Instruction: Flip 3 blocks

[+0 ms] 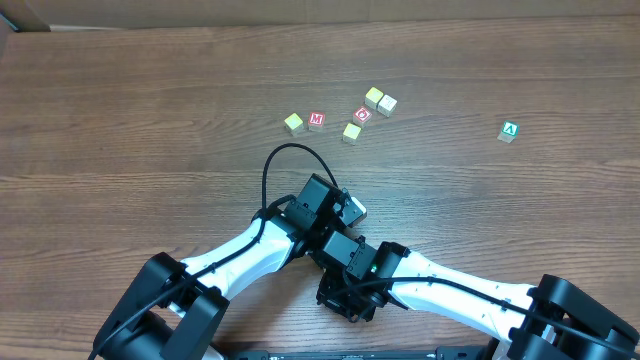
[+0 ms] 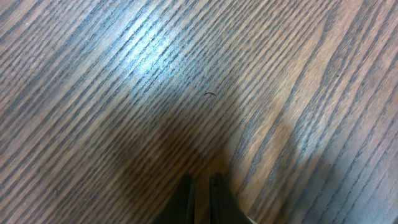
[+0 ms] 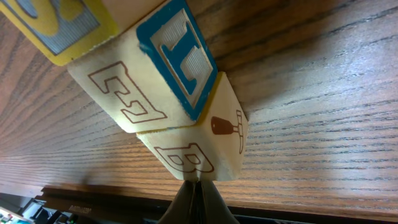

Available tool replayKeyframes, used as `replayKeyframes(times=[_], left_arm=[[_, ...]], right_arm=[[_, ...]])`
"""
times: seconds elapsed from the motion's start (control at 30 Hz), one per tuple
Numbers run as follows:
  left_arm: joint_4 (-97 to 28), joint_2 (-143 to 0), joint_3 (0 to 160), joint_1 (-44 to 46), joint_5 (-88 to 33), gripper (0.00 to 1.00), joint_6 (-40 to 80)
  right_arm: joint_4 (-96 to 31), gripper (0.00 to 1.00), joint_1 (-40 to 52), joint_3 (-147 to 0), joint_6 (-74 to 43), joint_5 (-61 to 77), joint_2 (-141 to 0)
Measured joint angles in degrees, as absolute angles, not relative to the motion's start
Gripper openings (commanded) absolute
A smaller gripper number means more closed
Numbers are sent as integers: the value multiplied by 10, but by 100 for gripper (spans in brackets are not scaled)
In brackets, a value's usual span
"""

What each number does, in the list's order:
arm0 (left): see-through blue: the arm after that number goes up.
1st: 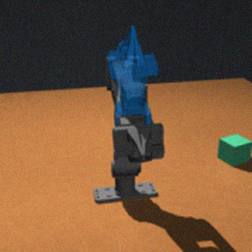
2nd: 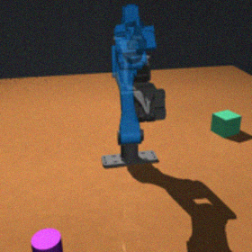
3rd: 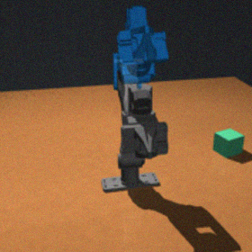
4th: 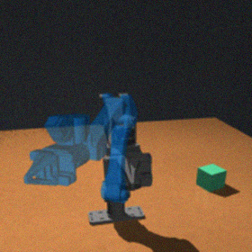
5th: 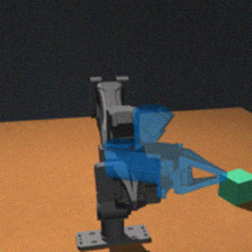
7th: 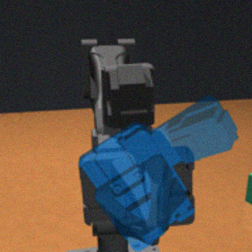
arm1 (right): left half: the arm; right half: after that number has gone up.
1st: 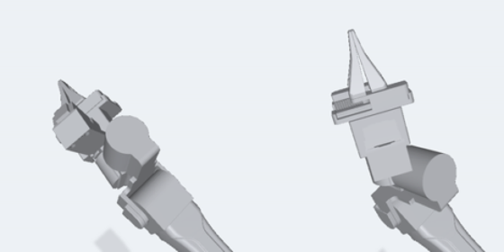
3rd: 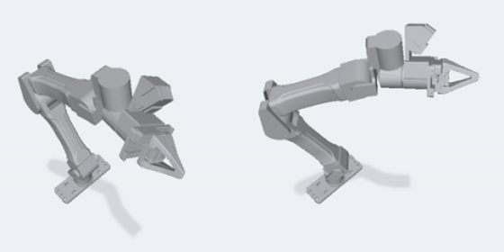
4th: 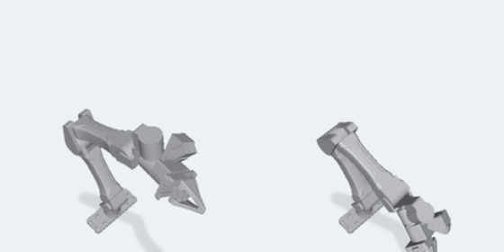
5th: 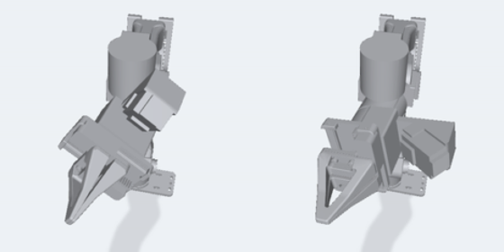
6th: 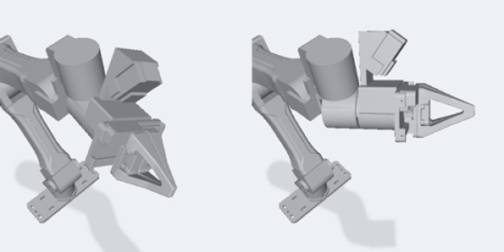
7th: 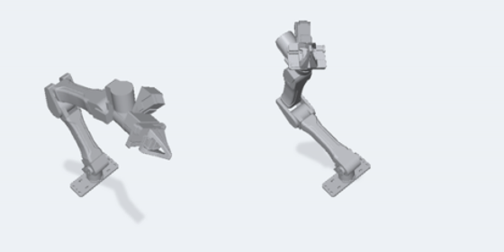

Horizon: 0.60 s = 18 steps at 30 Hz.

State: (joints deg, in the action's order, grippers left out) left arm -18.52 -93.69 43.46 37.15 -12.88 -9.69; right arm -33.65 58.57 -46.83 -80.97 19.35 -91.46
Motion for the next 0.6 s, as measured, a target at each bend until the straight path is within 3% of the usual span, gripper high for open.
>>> replayKeyframes(times=[0.13,0.6], left_arm=[[-184,-937,435,371,-128,15,-98],[-171,-937,435,371,-107,24,-85]], right_arm=[[-336,4,585,-468,-810,195,-915],[-330,4,586,-468,-809,193,-915]])
